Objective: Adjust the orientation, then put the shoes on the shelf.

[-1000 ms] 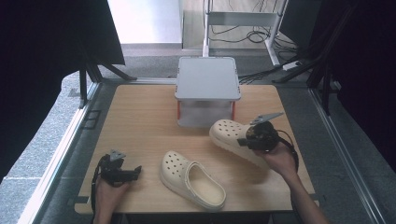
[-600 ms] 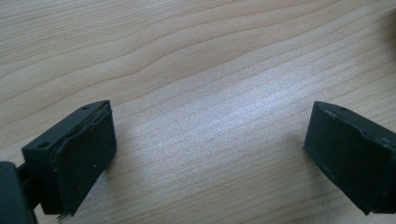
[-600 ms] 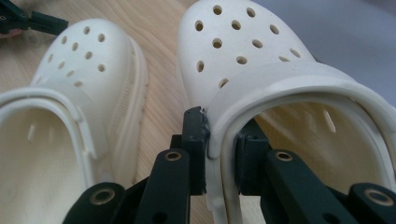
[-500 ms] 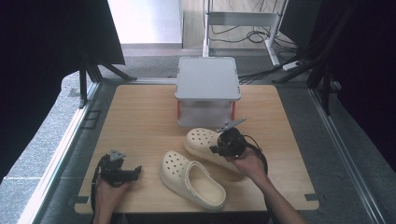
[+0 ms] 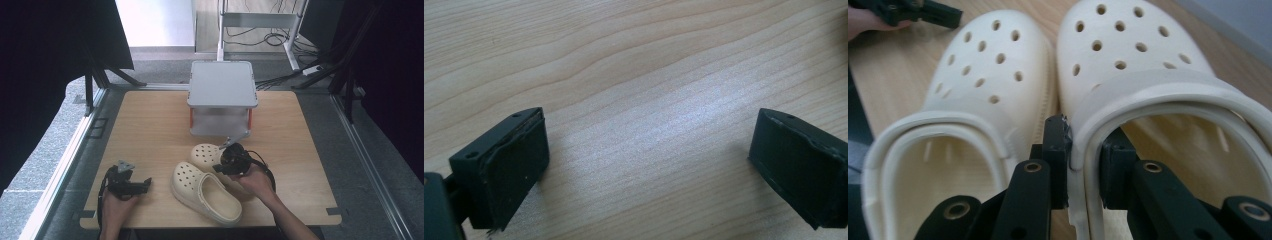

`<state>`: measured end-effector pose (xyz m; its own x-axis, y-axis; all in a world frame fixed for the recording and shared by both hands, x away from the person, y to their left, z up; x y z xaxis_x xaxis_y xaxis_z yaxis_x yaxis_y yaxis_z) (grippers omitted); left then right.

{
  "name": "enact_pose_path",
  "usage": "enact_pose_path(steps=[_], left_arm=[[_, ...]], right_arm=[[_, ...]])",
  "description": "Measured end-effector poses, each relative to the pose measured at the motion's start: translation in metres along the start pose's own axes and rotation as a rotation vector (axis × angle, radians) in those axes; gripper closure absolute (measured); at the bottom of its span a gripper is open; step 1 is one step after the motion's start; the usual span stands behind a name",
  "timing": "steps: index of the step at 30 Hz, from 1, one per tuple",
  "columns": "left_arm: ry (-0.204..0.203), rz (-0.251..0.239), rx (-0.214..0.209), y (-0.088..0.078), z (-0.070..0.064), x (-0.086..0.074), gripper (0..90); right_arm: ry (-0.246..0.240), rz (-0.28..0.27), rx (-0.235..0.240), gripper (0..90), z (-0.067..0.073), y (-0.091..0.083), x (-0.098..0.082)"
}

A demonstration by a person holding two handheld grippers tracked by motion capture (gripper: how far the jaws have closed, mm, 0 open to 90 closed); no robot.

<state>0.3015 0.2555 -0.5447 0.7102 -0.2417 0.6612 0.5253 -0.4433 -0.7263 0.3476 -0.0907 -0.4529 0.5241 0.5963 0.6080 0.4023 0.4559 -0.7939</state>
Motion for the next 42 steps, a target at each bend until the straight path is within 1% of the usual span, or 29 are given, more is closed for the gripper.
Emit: enact_pose_path(steps=[5,6,8,10,11,12,13,15,16,22,26,27,29,31,33,36,41,42], left_arm=[[0.000,-0.001,0.000,0.000,0.000,0.000,2.5],[-0.001,-0.001,0.000,0.000,0.000,0.000,2.5],[-0.003,-0.004,0.000,0.000,0.000,0.000,2.5],[-0.002,-0.005,0.000,0.000,0.000,0.000,2.7],[-0.002,-0.004,-0.001,0.000,0.000,0.000,2.7],[-0.001,-0.004,0.000,0.000,0.000,0.000,2.7],[-0.002,-0.005,0.000,0.000,0.000,0.000,2.7],[-0.001,-0.004,0.000,0.000,0.000,0.000,2.8],[0.001,-0.001,0.000,0.000,0.000,0.000,2.8],[0.000,-0.001,-0.001,0.000,0.000,0.000,2.8],[0.001,0.000,0.000,0.000,0.000,0.000,2.8],[0.002,0.002,-0.001,0.000,0.000,0.000,2.8],[0.001,0.000,-0.001,0.000,0.000,0.000,2.8],[0.001,0.000,-0.001,0.000,0.000,0.000,2.8],[0.002,0.000,0.000,0.000,0.000,0.000,2.8],[0.000,-0.003,0.000,0.000,0.000,0.000,2.8],[0.000,-0.003,0.000,0.000,0.000,0.000,2.8],[0.000,-0.003,0.000,0.000,0.000,0.000,2.8]], right_arm=[[0.015,0.022,0.042,75.3,0.005,0.003,-0.003],[0.014,0.027,0.039,74.6,0.005,0.004,-0.003],[0.024,0.032,0.048,72.6,0.003,0.006,-0.004],[0.041,0.021,0.079,70.5,0.000,0.008,-0.006],[0.030,0.005,0.080,65.6,-0.002,0.005,-0.005],[0.030,0.005,0.080,65.6,-0.002,0.005,-0.005],[0.023,-0.005,0.070,63.0,-0.003,0.002,-0.005],[0.004,-0.015,0.063,55.4,-0.005,-0.004,-0.005],[0.001,-0.018,0.066,51.6,-0.006,-0.008,-0.005],[-0.034,-0.052,0.074,43.3,-0.006,-0.026,-0.011],[-0.058,-0.068,0.080,36.9,-0.004,-0.031,-0.016],[-0.064,-0.064,0.081,34.5,-0.003,-0.031,-0.018],[-0.070,-0.065,0.075,32.5,0.000,-0.032,-0.020],[-0.079,-0.069,0.076,30.3,0.001,-0.031,-0.022],[-0.101,-0.062,0.068,29.4,0.004,-0.027,-0.024],[-0.117,-0.052,0.079,30.2,0.008,-0.021,-0.026],[-0.157,-0.026,0.052,30.5,0.016,-0.007,-0.027],[-0.166,-0.017,0.045,31.3,0.018,-0.001,-0.027]])
Point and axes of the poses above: each handheld gripper's, and its own axes: y roughly forward along the jaws, x roughly out of its top, z roughly to its left, the point moved 3 cm from there along y, roughly forward along the jaws, and after that the axes turned 12 degrees about -x, right-handed, at the moved point
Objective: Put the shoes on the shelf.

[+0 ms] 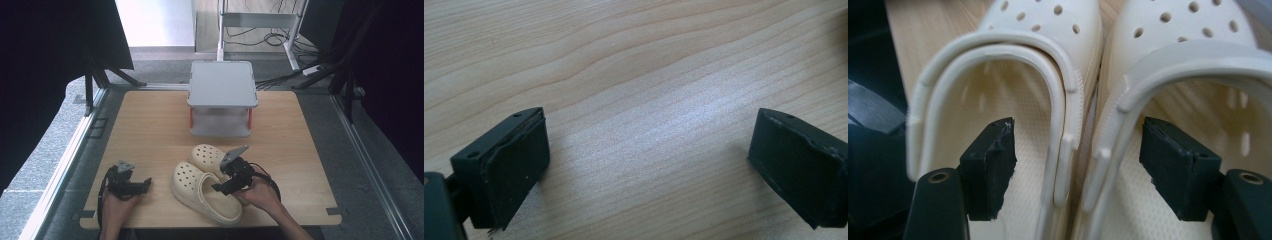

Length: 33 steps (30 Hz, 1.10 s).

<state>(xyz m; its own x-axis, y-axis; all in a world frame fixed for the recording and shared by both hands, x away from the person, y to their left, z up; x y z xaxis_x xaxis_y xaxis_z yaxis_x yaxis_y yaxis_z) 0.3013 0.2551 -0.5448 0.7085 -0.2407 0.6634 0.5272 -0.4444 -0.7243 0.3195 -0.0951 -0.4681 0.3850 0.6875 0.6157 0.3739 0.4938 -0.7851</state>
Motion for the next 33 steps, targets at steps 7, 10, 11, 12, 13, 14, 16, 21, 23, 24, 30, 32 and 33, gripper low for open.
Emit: enact_pose_path(steps=[7,10,11,12,13,14,16,21,23,24,30,32,33], left_arm=[[0.001,0.000,0.000,0.000,0.000,0.000,2.8],[0.001,0.000,0.000,0.000,0.000,0.000,2.9],[0.001,0.000,-0.001,0.000,0.000,0.000,2.9],[0.001,0.000,0.000,0.000,0.000,0.000,2.9],[0.001,0.000,-0.001,0.000,0.000,0.000,2.8],[0.001,0.000,-0.001,0.000,0.000,0.000,2.8],[0.001,0.000,-0.001,0.000,0.000,0.000,2.8],[0.001,0.000,-0.001,0.000,0.000,0.000,2.8],[0.001,0.000,-0.001,0.000,0.000,0.000,2.9],[0.001,0.000,-0.001,0.000,0.000,0.000,2.8],[0.001,0.002,-0.001,0.000,0.000,0.000,2.8],[0.000,0.000,-0.001,0.000,0.000,0.000,2.8],[-0.001,-0.001,-0.001,0.000,0.000,0.000,2.8]], right_arm=[[-0.016,0.009,-0.024,37.3,0.004,0.015,0.006],[-0.019,0.015,-0.037,41.1,0.006,0.021,0.009],[-0.018,0.016,-0.042,42.6,0.006,0.023,0.010],[-0.019,0.018,-0.052,43.8,0.006,0.025,0.010],[-0.022,0.023,-0.059,45.9,0.006,0.026,0.011],[-0.018,0.027,-0.068,49.1,0.006,0.028,0.012],[-0.009,0.032,-0.078,53.3,0.005,0.029,0.012],[0.050,0.057,-0.067,63.9,0.006,0.028,0.013],[0.057,0.063,-0.070,64.4,0.006,0.027,0.013],[0.060,0.068,-0.068,64.6,0.006,0.027,0.014],[0.062,0.079,-0.068,64.9,0.004,0.022,0.017],[0.071,0.079,-0.063,64.9,0.003,0.019,0.018],[0.074,0.079,-0.061,64.9,0.003,0.016,0.019]])
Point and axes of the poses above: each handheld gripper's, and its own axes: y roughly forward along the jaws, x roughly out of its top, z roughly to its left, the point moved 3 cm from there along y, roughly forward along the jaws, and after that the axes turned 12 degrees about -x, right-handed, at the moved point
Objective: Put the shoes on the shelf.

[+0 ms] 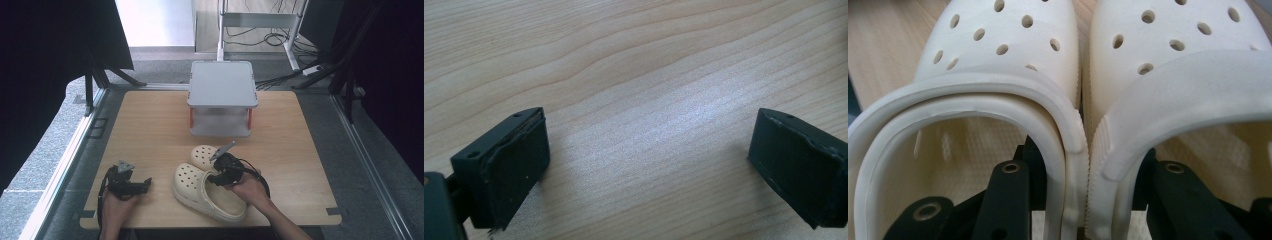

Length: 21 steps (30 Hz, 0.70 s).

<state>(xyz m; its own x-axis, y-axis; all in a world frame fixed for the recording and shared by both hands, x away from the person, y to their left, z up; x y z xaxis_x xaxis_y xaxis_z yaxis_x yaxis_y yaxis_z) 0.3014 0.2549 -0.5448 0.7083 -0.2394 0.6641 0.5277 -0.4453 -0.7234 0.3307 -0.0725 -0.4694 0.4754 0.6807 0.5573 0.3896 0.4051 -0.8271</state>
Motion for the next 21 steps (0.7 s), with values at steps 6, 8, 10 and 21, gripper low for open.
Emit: enact_pose_path(steps=[6,8,10,21], left_arm=[[0.002,0.003,0.000,0.000,0.000,0.000,2.8],[0.003,0.002,0.000,0.000,0.000,0.000,2.8],[0.003,0.003,0.000,0.000,0.000,0.000,2.8],[0.001,0.007,-0.001,0.000,0.001,0.000,2.4]], right_arm=[[0.007,-0.003,-0.005,64.9,-0.005,-0.015,0.004],[0.013,-0.001,-0.004,64.9,-0.007,-0.020,0.006],[0.018,-0.001,0.001,64.9,-0.009,-0.024,0.007],[0.044,-0.004,-0.017,64.8,-0.021,-0.048,0.016]])
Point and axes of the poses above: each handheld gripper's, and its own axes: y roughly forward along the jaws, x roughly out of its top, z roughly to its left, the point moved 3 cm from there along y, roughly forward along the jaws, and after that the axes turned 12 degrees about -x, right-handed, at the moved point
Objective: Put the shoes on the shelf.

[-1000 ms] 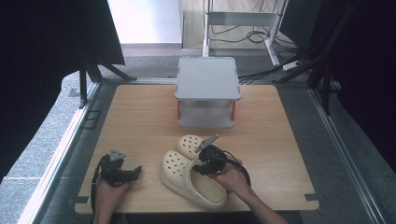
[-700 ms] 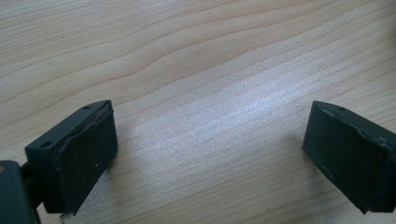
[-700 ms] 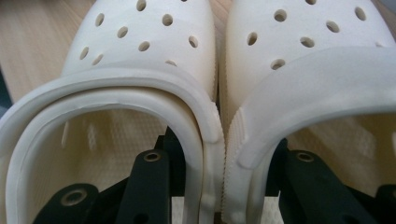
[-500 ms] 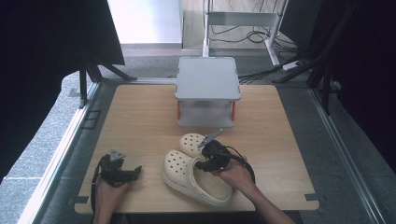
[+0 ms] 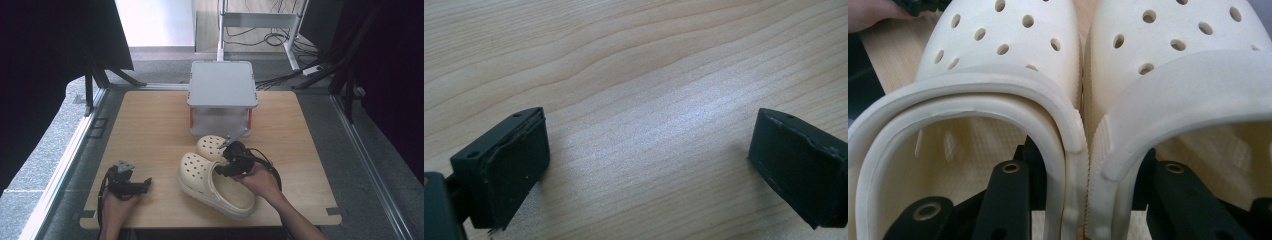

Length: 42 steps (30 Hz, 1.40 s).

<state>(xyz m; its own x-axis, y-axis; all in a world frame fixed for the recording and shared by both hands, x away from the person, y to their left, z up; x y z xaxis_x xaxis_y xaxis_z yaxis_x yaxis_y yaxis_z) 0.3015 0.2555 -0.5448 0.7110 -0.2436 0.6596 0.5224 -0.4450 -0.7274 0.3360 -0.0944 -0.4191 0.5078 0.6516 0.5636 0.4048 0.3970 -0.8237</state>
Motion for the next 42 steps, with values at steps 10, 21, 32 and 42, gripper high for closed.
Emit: enact_pose_path(steps=[10,21,32,42], left_arm=[[-0.006,0.008,0.005,0.001,-0.001,0.000,0.0],[-0.007,0.008,0.012,0.001,-0.001,0.000,0.0],[-0.007,0.009,0.014,0.001,-0.001,0.000,0.0],[-0.011,0.009,0.013,0.001,-0.001,0.001,0.0]], right_arm=[[0.027,-0.010,-0.033,64.8,-0.013,-0.021,0.010],[0.061,-0.026,-0.089,64.8,-0.025,-0.051,0.030],[0.106,-0.035,-0.104,64.8,-0.043,-0.075,0.051],[0.152,-0.049,-0.171,64.8,-0.060,-0.083,0.085]])
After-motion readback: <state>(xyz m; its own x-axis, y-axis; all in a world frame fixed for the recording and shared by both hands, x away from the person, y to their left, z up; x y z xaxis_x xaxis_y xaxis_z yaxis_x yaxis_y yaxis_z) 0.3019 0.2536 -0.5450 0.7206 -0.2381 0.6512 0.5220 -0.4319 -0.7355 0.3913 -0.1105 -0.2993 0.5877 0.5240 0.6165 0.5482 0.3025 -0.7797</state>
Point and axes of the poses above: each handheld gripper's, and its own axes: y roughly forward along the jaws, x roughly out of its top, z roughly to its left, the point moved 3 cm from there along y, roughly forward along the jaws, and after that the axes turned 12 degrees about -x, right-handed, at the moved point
